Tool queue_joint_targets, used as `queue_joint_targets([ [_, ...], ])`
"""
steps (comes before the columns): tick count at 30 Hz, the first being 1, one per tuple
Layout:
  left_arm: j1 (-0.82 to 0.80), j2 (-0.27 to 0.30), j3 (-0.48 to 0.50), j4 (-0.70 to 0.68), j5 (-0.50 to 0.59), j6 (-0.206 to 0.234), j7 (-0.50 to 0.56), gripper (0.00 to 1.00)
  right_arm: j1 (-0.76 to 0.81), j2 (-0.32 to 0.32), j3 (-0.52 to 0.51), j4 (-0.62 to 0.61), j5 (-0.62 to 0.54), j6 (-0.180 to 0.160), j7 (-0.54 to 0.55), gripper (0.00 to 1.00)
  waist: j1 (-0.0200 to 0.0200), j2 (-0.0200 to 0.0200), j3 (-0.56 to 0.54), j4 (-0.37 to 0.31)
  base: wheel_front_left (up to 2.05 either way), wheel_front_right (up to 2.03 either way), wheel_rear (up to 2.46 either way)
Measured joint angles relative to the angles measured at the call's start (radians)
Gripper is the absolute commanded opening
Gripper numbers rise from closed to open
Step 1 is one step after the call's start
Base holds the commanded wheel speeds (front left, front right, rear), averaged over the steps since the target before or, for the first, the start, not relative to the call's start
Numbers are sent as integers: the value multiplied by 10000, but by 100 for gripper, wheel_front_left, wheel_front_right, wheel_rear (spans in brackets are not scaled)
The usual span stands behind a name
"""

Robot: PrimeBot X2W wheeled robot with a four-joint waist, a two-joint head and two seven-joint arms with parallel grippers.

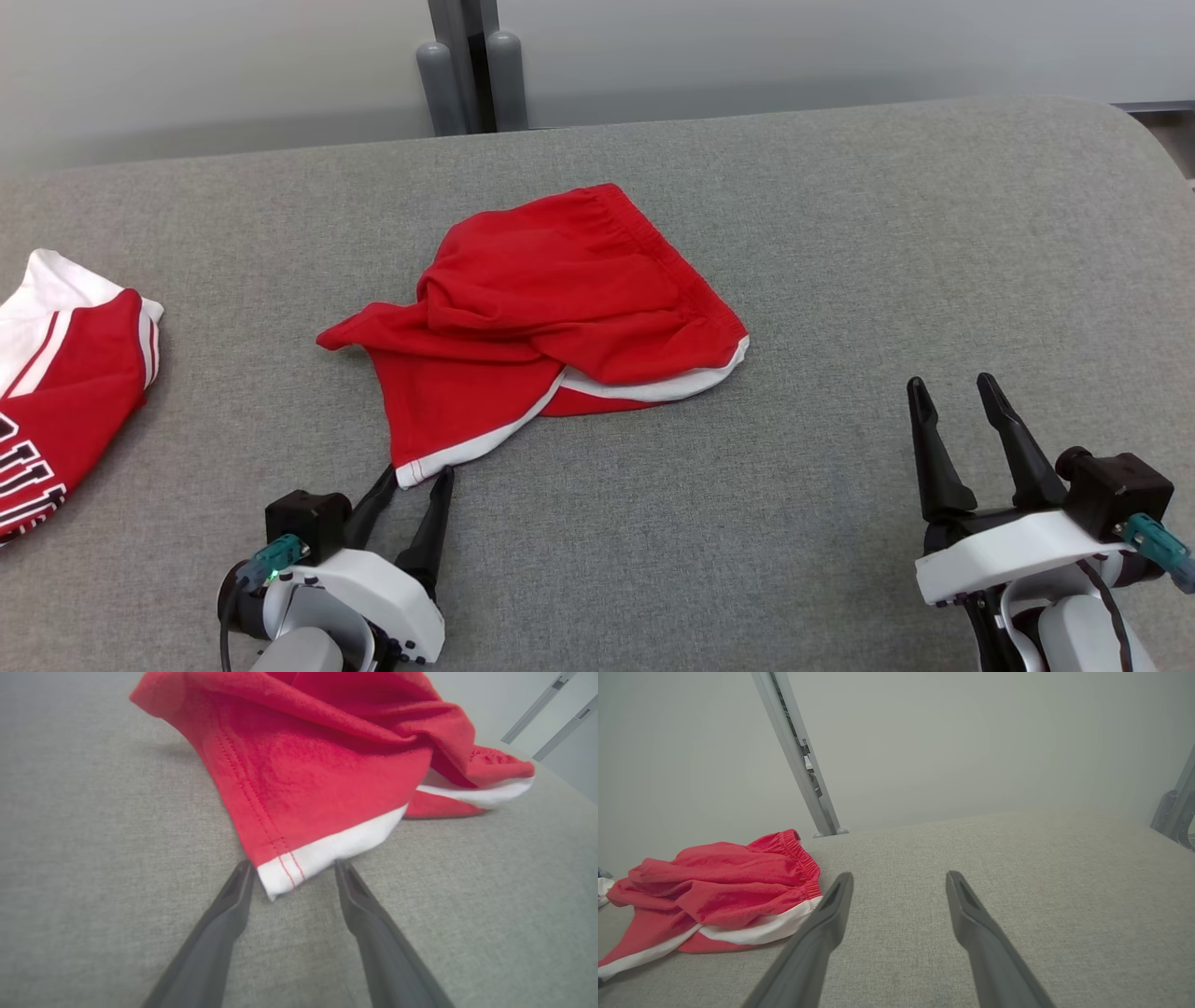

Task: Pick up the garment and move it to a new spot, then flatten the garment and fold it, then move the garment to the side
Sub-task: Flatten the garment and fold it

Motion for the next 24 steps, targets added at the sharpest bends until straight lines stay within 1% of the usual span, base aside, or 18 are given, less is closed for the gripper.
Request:
queue_joint_targets([
  [1,0,0,0,0,0,0,0,75,0,0,0,0,0,0,0,100,0,0,0,0,0,0,0],
  [2,-45,-27,-17,52,12,-44,-12,66,-1,0,0,6,0,0,-10,100,0,0,0,3,0,0,0],
  [3,-90,-59,-50,151,25,-104,-44,50,-7,0,13,19,2,0,-35,100,0,0,-2,7,0,0,0],
  [4,-103,-77,-63,194,27,-138,-54,48,-10,0,23,31,2,0,-44,100,0,0,-5,6,0,0,0],
  [9,-288,-127,-21,249,134,-217,-86,46,-57,0,56,73,10,0,-71,100,0,0,1,-17,0,0,0],
  [10,-293,-132,-4,226,167,-219,-90,44,-57,0,52,77,10,0,-73,100,0,0,5,-16,0,0,0],
  [12,-292,-138,71,81,247,-230,-100,36,-57,0,31,88,10,0,-77,100,0,0,9,-14,0,0,0],
  [13,-292,-138,130,-10,295,-230,-100,31,-57,0,21,94,12,0,-81,100,0,0,5,-13,0,0,0],
  [14,-291,-136,188,-115,372,-230,-100,12,-57,-2,10,96,12,0,-84,100,0,0,3,-10,0,0,0],
  [15,-288,-138,244,-232,437,-230,-100,1,-57,0,-6,100,12,0,-84,100,0,0,0,-2,0,0,0],
  [20,-106,-153,458,-759,658,-251,-100,0,-221,-2,205,305,-303,0,125,100,0,0,-3,139,0,0,0],
  [24,36,-148,700,-1124,803,-199,-102,0,-696,4,623,709,-721,0,479,100,0,0,33,308,0,0,0],
])
